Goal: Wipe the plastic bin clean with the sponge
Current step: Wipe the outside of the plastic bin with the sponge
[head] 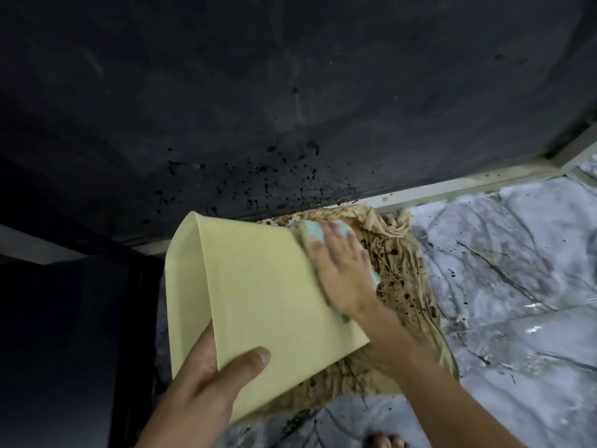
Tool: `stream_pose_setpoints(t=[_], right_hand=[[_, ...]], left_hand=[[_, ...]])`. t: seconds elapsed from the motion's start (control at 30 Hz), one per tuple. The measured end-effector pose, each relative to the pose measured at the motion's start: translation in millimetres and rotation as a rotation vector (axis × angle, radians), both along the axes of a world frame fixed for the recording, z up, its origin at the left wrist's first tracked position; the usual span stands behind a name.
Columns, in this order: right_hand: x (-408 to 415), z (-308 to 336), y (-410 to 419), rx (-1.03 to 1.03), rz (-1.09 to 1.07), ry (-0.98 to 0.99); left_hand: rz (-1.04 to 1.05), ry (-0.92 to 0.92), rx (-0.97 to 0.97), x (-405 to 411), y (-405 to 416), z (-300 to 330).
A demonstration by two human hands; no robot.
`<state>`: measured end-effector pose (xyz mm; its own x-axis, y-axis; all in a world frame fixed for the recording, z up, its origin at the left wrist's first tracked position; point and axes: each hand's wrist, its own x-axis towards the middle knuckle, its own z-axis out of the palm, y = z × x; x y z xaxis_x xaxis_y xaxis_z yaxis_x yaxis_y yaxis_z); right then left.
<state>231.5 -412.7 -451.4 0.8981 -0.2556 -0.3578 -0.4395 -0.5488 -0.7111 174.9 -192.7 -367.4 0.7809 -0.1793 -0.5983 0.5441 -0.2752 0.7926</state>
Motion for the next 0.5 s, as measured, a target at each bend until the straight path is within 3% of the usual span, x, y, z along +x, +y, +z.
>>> stream_pose_setpoints(t=[0.13, 0.23, 0.43, 0.5], right_hand=[[12.7, 67.0, 80.2, 0.118, 0.267, -0.365], [-1.8, 65.8, 78.3, 0.134, 0.263, -0.463], [-4.7, -10.8, -25.5, 0.097, -0.055, -0.036], [3.7, -3.9, -13.6, 0.05, -0.02, -0.011]], left_hand=[[-0.034, -0.026, -0.051, -0.5, -7.6, 7.0], [-0.106, -0.054, -0.008, -3.1, -7.4, 7.2], [0.022, -0.008, 0.031, -3.2, -6.1, 8.0], [0.014, -0.007, 0.021, -4.9, -8.2, 5.8]])
